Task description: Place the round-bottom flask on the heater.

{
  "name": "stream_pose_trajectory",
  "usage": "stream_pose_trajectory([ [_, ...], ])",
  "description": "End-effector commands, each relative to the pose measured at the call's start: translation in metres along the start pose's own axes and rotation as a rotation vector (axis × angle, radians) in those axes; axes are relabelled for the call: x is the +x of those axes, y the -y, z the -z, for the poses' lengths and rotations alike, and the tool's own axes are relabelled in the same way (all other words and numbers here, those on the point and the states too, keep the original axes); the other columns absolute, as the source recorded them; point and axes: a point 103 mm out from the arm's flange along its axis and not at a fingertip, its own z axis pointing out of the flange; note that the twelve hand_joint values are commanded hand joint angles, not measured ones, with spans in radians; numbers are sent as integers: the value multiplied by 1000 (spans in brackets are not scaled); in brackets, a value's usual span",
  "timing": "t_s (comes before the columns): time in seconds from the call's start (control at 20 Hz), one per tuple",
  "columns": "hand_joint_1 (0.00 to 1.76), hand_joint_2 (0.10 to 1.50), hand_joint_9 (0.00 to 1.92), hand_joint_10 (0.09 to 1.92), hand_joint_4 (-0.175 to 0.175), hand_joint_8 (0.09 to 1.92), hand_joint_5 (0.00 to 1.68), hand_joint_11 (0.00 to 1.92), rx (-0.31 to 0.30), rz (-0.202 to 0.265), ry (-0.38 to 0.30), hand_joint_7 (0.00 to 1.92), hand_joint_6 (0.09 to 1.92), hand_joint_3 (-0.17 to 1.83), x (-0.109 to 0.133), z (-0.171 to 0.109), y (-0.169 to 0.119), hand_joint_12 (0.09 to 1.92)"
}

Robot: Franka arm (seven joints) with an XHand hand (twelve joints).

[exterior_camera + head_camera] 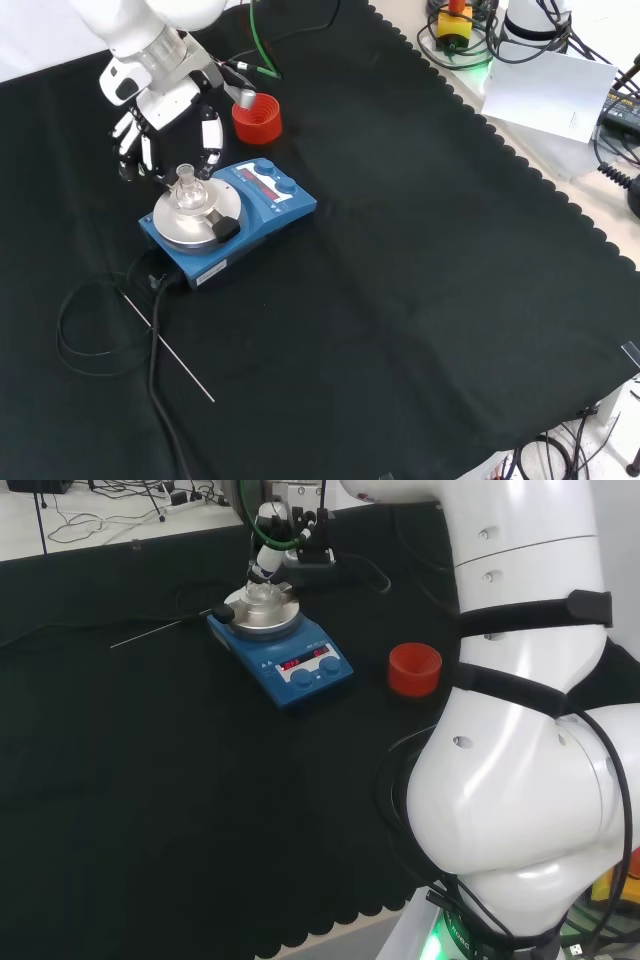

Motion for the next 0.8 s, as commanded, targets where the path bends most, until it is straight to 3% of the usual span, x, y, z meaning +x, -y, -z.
stream_pose_trajectory([
  [0.05,993,689,415,693,-25,682,863,16,23,13,9,172,873,592,2,-3,3,1415],
  [0.2,973,608,365,702,-51,675,750,1,26,11,8,131,843,672,1,-2,7,1383],
  [0.4,964,579,335,701,-45,665,627,0,21,12,8,95,797,681,0,-2,12,1363],
  [0.55,935,558,303,721,-37,668,456,0,-3,12,1,60,629,660,0,1,25,1346],
  [0.8,900,559,283,735,-34,671,405,0,-37,-2,-17,38,438,623,-2,16,53,1339],
])
